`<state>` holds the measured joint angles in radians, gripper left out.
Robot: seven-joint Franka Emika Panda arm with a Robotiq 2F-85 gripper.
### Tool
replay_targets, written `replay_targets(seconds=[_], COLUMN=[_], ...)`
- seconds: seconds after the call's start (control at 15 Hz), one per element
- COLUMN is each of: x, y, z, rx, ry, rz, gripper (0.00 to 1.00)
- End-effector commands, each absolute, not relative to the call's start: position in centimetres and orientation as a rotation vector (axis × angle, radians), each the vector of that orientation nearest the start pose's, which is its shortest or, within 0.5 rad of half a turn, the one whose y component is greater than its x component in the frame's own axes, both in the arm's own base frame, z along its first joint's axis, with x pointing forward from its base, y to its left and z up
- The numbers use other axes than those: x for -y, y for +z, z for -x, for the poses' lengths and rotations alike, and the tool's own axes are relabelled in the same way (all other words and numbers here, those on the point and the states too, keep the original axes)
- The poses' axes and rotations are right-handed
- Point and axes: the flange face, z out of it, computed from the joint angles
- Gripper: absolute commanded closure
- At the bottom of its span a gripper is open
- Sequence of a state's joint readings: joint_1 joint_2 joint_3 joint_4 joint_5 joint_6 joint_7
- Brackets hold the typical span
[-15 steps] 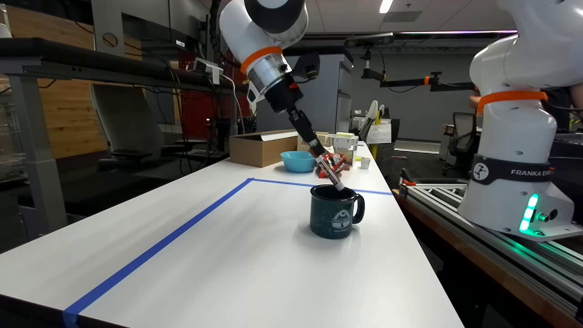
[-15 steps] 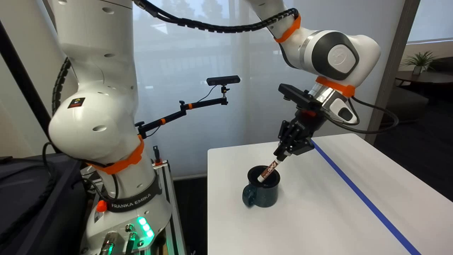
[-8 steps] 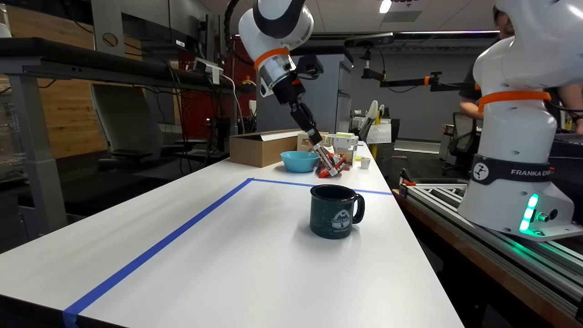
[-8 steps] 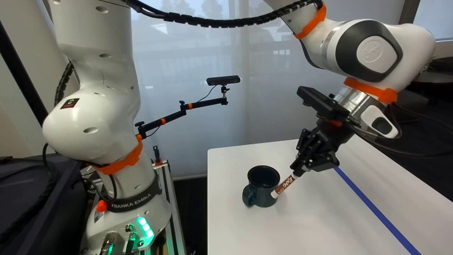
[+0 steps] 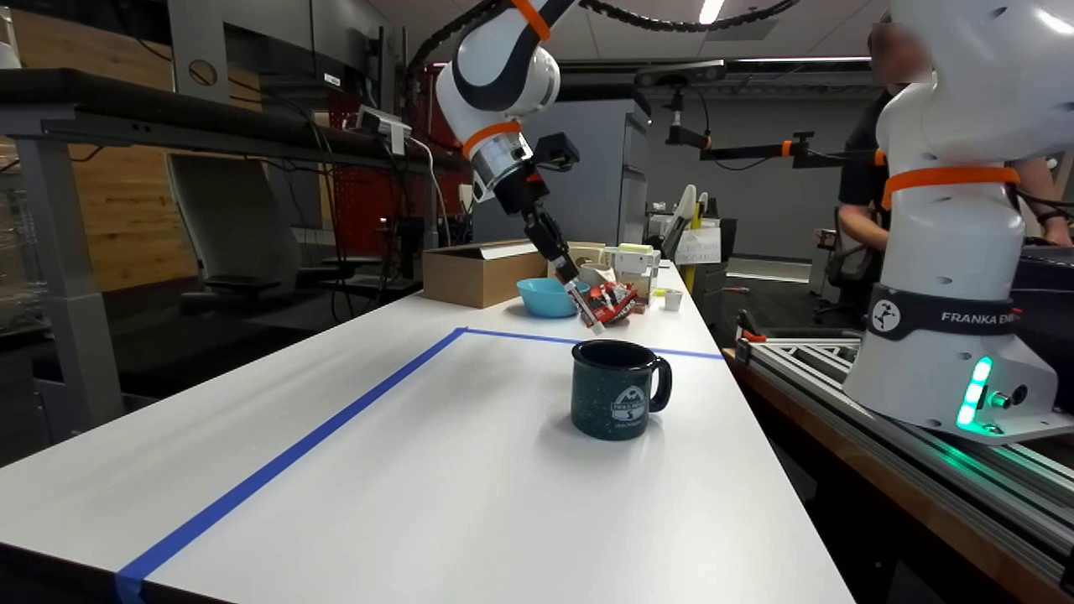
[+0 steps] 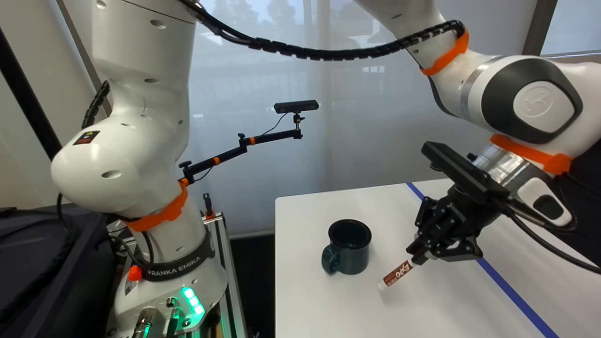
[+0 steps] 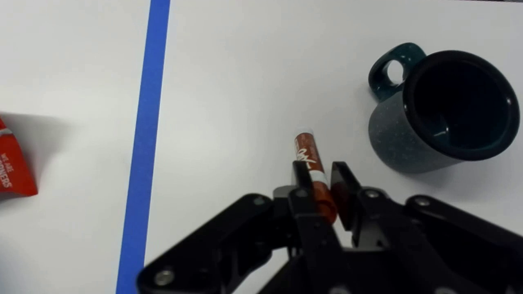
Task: Take the red marker out of the mug.
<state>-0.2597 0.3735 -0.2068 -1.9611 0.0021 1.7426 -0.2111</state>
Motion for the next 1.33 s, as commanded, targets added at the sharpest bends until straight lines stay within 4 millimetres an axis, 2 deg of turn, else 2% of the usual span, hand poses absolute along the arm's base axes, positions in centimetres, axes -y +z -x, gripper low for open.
replay_targets(seconds=[0.0,0.27,0.53,1.13,1.2,1.27], x=[24.9,25.4,26.2,27.6,27.5,27.5], y=[22.6,19.1,16.4,13.6,13.7,13.9], z=[-50.7,-52.2,-53.0,-54.6,-54.7,-54.7], rx=[-0.277,-0.203,-0.181,-0.240,-0.246,-0.253], ry=[0.872,0.904,0.926,0.887,0.874,0.859], rz=[2.862,2.845,2.842,2.938,2.949,2.960], gripper=[0.95,0.95,0.95,0.95,0.76,0.87])
